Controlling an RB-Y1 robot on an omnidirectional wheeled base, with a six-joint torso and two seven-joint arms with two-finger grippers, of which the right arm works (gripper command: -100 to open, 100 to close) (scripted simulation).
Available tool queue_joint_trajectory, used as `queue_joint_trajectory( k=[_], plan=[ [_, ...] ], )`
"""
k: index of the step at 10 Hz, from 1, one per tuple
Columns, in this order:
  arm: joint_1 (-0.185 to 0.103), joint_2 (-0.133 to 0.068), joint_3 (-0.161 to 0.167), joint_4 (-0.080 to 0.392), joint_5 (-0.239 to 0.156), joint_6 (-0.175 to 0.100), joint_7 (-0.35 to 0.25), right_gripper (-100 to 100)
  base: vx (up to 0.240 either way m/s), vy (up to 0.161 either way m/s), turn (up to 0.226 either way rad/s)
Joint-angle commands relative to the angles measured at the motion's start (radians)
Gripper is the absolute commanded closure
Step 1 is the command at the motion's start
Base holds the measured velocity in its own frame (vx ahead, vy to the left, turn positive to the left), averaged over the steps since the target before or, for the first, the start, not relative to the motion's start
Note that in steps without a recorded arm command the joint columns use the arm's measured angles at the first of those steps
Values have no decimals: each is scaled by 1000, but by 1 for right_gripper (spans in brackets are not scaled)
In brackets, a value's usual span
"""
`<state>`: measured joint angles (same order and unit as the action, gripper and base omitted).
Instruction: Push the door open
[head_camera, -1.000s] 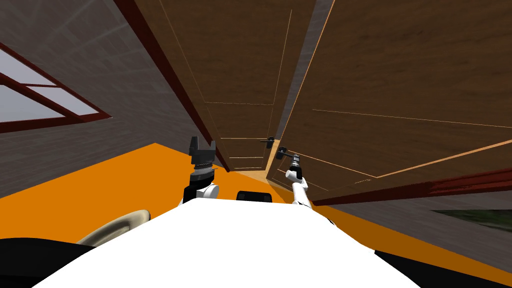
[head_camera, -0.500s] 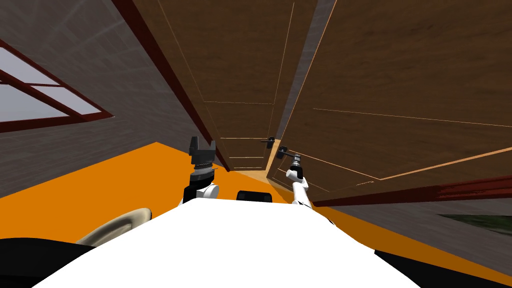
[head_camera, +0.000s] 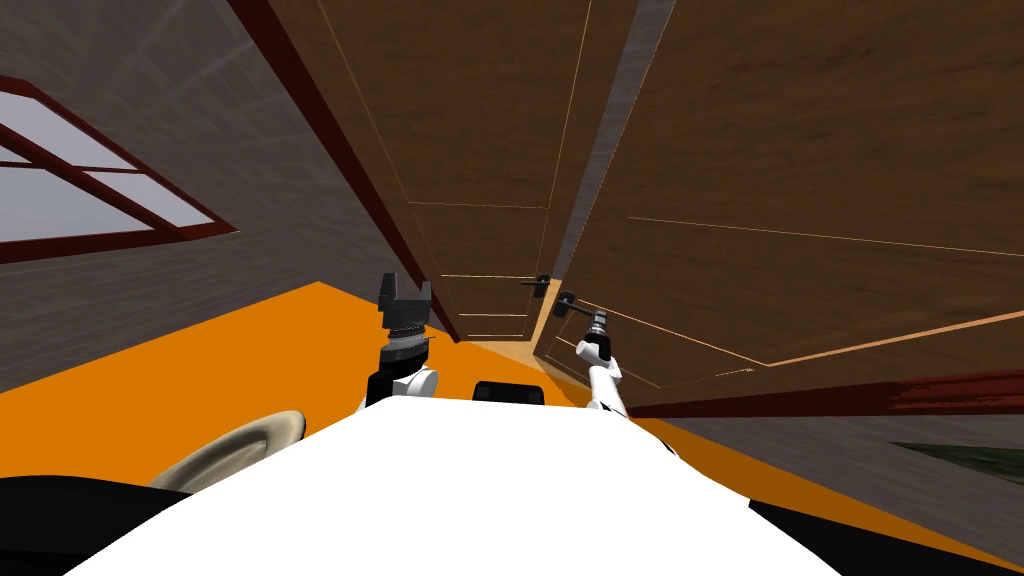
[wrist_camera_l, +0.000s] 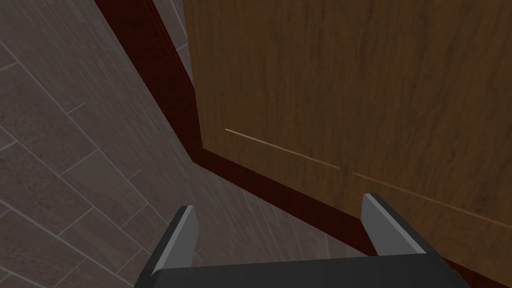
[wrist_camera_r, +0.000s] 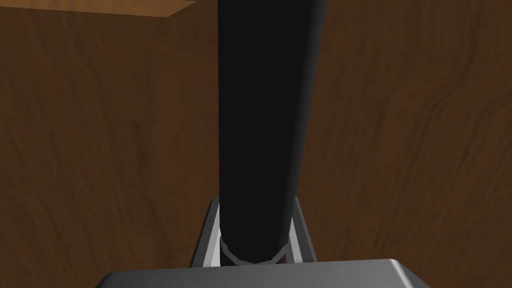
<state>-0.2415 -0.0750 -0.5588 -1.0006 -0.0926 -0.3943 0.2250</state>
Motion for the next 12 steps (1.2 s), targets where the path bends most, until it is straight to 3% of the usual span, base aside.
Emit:
queue_joint_trajectory(
  k=[1, 4, 5, 6, 9, 12],
  plan=[
    [4, 0, -22, -50, 0, 15, 15, 100, 8, -19, -12],
    [-1, -5, -64, -50, -6, 9, 34, 100, 15, -25, 43],
    [-1, -5, -64, -50, -6, 9, 34, 100, 17, -79, -84],
    [-10, 9, -44, -28, -7, 10, 28, -100, -62, 94, 11],
    [-20, 23, -30, -20, -10, 24, 21, -100, -137, 215, 17],
    [-33, 62, -9, -9, -15, 45, 11, -100, -139, 231, 18]
  ],
)
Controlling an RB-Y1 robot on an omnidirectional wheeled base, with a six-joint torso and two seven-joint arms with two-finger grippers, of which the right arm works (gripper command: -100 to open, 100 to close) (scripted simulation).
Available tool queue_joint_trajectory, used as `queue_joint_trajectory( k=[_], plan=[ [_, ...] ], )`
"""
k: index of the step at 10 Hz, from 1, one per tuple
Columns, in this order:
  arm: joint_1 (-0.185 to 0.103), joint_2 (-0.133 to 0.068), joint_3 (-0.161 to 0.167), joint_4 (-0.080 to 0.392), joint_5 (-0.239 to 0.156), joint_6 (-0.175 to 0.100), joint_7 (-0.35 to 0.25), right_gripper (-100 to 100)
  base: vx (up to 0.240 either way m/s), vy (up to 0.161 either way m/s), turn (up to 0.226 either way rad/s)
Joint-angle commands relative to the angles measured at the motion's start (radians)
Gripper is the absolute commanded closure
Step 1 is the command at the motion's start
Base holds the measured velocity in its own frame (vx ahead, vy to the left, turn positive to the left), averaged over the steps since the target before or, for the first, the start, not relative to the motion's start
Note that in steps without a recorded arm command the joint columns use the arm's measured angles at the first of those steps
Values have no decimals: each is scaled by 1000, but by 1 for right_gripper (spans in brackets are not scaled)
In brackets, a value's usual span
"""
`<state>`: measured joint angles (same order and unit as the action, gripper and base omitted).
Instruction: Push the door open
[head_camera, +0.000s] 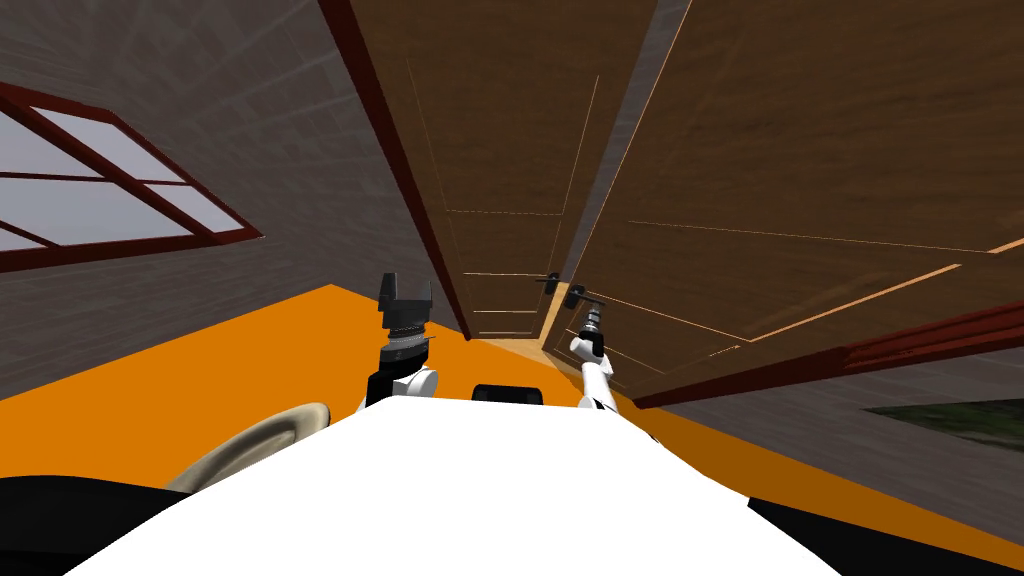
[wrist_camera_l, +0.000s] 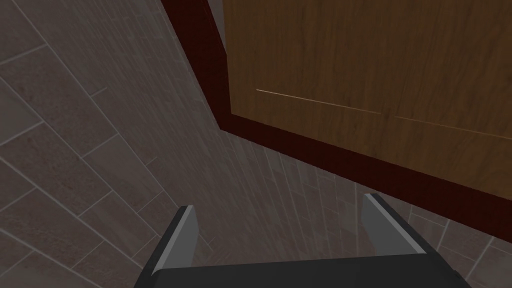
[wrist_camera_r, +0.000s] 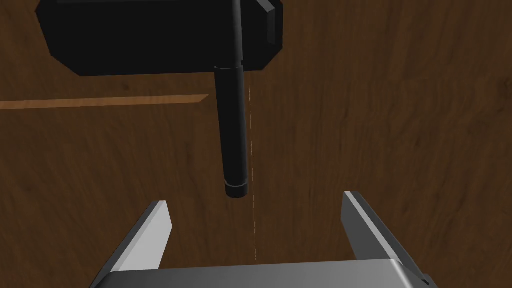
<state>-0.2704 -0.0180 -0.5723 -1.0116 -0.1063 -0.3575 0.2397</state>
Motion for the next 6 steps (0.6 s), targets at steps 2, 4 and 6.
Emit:
queue_joint_trajectory(
  k=[2, 4, 6],
  plan=[
    [-1, 13, 7, -5, -2, 11, -5, -100, -90, 132, 6],
    [1, -13, 6, 0, -2, 6, -6, -100, 139, -49, 24],
    [3, -22, 4, 4, -2, -2, -7, -100, 194, -101, 22]
  ],
)
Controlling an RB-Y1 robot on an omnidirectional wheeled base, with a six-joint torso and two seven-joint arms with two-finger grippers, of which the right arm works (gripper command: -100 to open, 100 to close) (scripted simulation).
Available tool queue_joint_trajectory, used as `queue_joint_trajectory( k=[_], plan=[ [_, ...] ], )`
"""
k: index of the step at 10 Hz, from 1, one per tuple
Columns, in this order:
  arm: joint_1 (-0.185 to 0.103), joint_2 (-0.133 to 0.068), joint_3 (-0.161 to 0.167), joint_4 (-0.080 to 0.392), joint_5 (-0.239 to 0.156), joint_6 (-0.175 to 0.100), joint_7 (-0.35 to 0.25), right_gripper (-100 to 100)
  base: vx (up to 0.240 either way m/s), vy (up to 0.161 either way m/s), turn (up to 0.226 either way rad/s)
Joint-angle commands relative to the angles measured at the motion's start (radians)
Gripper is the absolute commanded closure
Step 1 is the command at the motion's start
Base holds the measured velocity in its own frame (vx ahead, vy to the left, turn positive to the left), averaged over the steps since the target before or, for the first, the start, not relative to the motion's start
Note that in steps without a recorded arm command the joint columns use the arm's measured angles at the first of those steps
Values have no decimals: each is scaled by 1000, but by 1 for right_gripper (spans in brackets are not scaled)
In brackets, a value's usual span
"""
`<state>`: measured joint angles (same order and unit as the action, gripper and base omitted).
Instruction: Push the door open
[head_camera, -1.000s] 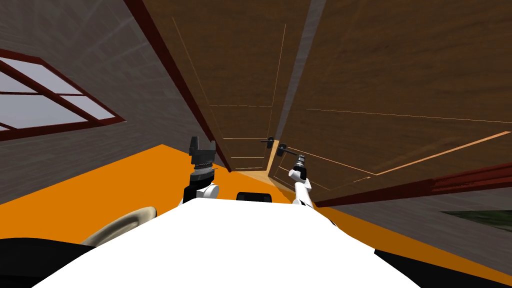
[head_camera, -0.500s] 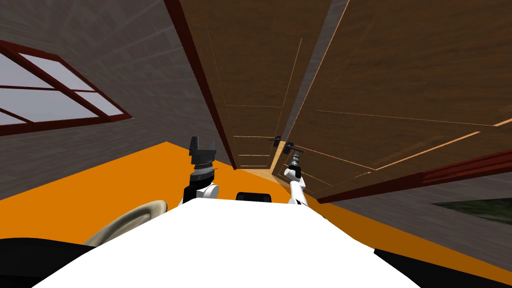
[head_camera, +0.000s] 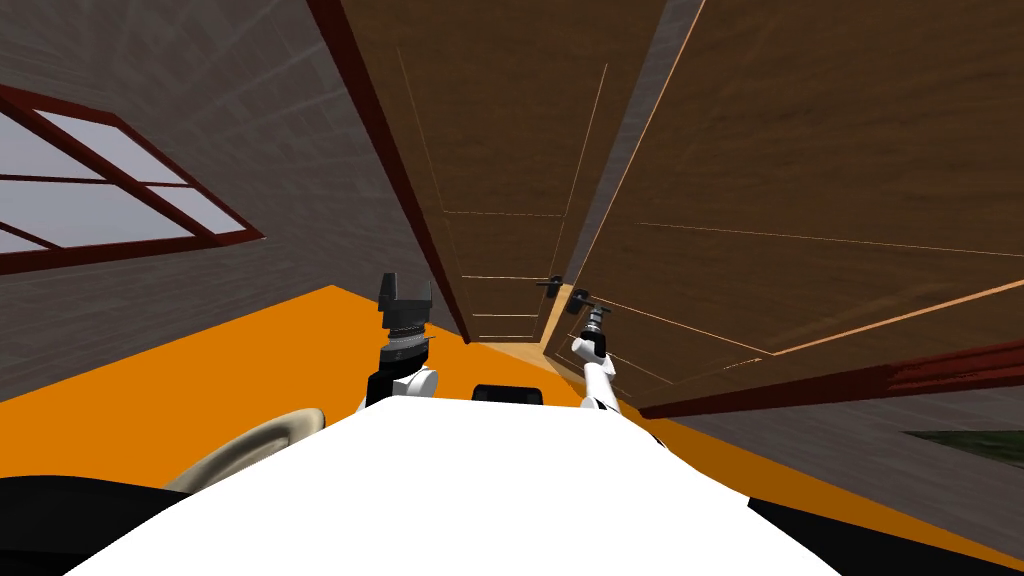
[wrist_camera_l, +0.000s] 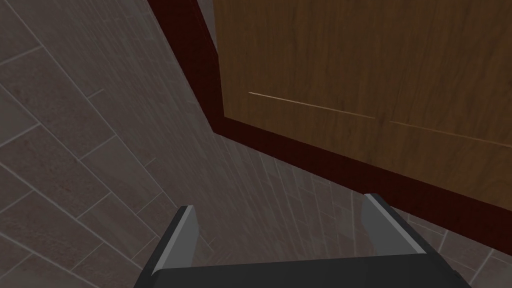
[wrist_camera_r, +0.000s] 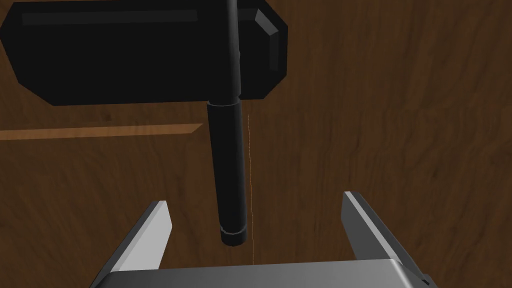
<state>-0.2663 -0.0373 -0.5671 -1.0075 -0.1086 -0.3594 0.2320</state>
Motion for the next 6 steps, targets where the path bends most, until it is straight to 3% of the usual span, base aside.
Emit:
queue_joint_trajectory(
  k=[1, 4, 5, 6],
  plan=[
    [0, -3, -2, 2, 0, -3, 0, -100, 219, -77, 24],
    [3, 20, -6, 9, -1, -15, -1, -100, 190, -109, 24],
    [4, 15, -5, 3, -1, -11, 0, -100, 79, -55, 16],
    [4, 15, -5, 3, -1, -11, 0, 100, -10, 7, -10]
  ],
)
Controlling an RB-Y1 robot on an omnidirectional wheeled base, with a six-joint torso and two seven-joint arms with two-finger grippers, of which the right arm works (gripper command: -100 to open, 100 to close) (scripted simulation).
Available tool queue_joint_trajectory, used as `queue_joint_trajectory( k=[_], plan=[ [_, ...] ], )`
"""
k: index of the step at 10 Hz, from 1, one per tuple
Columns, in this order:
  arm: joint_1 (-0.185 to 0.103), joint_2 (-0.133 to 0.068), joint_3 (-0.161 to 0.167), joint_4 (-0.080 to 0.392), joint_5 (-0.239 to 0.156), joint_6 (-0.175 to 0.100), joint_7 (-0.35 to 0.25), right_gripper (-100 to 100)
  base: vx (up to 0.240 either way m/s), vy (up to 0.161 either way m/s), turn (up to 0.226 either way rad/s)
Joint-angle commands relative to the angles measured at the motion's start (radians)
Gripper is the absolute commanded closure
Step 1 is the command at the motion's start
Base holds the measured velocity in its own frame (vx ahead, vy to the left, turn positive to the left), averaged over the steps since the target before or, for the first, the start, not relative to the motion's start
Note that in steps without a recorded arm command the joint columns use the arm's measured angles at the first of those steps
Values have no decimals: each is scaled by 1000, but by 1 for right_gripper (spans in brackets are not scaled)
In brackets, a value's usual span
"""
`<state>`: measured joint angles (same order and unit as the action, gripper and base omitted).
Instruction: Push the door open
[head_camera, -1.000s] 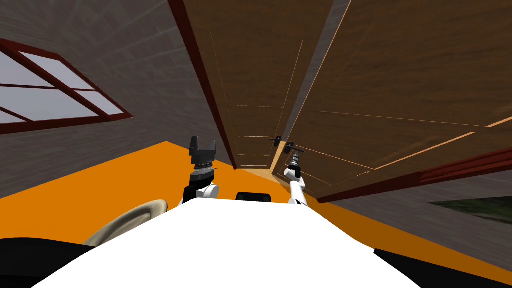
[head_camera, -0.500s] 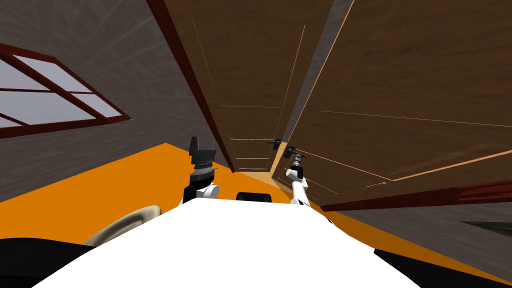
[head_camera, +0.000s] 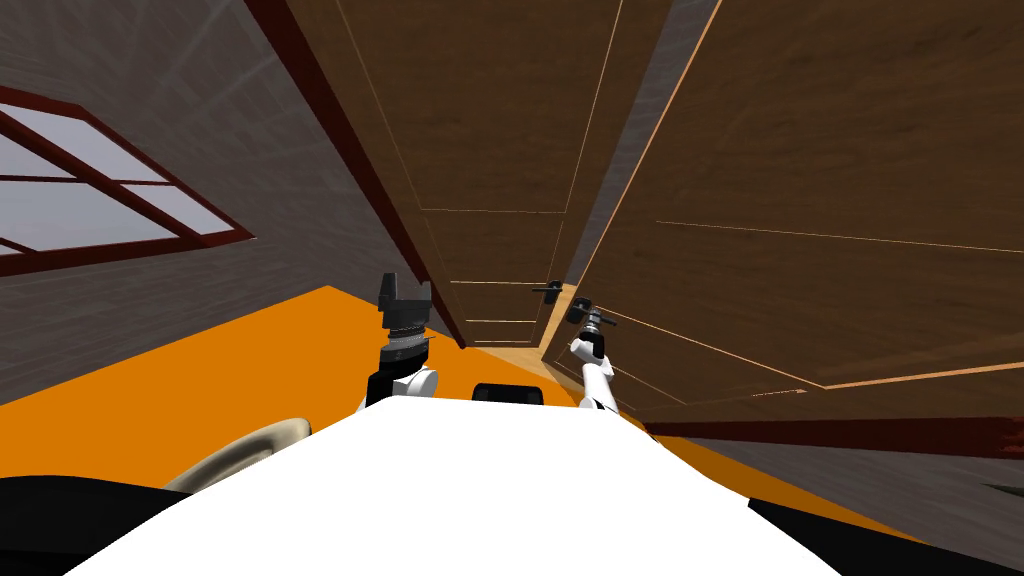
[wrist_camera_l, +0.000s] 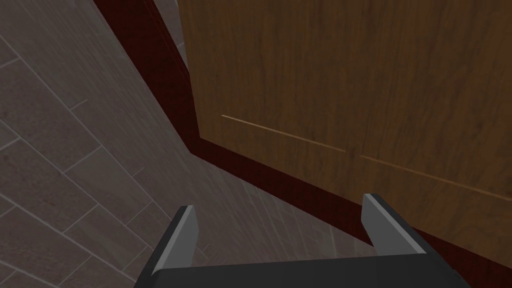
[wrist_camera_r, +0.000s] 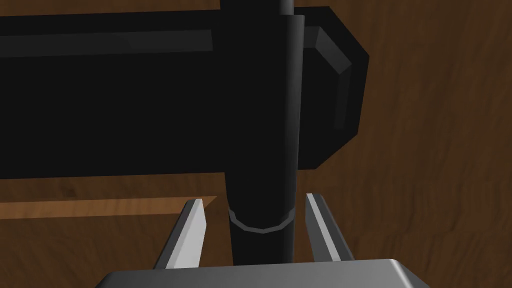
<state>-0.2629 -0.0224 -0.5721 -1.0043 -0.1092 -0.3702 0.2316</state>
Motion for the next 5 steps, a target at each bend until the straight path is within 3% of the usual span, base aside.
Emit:
queue_joint_trajectory(
  k=[1, 5],
  plan=[
    [0, 0, 0, 0, 0, 0, 0, 100, -27, 19, -4],
    [0, 0, 0, 0, 0, 0, 0, 100, -13, 8, -1]
  ],
)
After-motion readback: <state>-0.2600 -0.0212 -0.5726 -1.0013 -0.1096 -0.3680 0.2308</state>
